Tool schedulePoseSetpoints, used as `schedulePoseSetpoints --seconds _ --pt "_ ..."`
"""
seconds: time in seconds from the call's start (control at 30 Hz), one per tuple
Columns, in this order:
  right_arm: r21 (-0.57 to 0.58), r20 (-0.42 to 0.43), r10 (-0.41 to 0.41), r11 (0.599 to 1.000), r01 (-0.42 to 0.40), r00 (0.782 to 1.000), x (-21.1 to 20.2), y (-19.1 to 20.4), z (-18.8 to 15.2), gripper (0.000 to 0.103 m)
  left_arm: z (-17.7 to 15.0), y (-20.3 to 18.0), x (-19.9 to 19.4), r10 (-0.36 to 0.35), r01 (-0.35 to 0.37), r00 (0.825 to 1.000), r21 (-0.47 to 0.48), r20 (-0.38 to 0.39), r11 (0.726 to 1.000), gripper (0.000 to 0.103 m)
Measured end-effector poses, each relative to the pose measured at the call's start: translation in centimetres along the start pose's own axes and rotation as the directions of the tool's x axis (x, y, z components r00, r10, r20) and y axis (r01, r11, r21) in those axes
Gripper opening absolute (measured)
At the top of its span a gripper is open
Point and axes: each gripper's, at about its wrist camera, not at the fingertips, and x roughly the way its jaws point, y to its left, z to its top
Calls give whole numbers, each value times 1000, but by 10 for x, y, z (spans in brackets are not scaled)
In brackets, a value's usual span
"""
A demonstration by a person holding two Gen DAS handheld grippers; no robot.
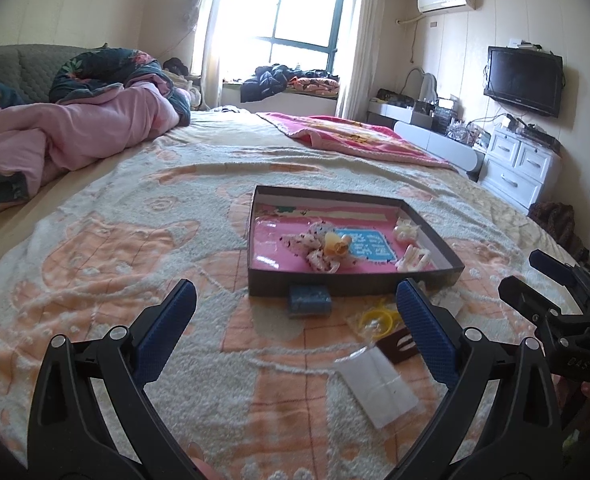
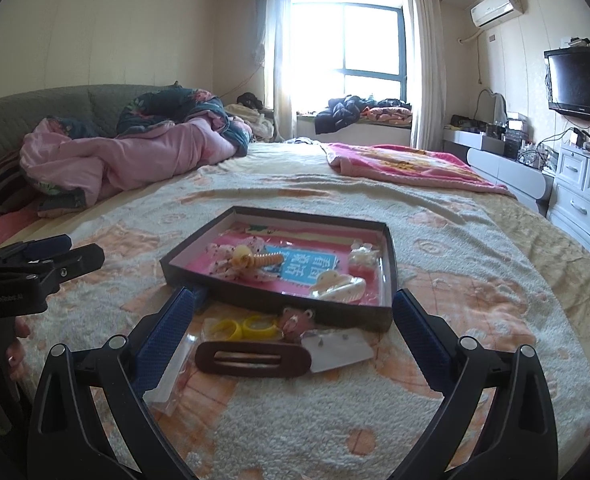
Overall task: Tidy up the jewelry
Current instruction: 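Withdraw both open tools from the tray toward the brown clip and yellow hair ties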
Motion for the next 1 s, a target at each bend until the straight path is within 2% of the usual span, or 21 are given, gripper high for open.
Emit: schedulePoseSetpoints --seconds 0.2,0.63,1.0 --pt "12 -33 -10 1000 10 999 6 -2 -14 97 -18 -5 3 -13 14 999 11 -41 1000 92" --pt "62 -98 -72 995 78 993 21 -36 -31 97 -40 -32 18 -88 95 990 53 -114 994 92" --pt "113 -193 -110 985 133 975 56 -68 -40 97 -53 -59 33 -124 142 979 103 -164 985 92"
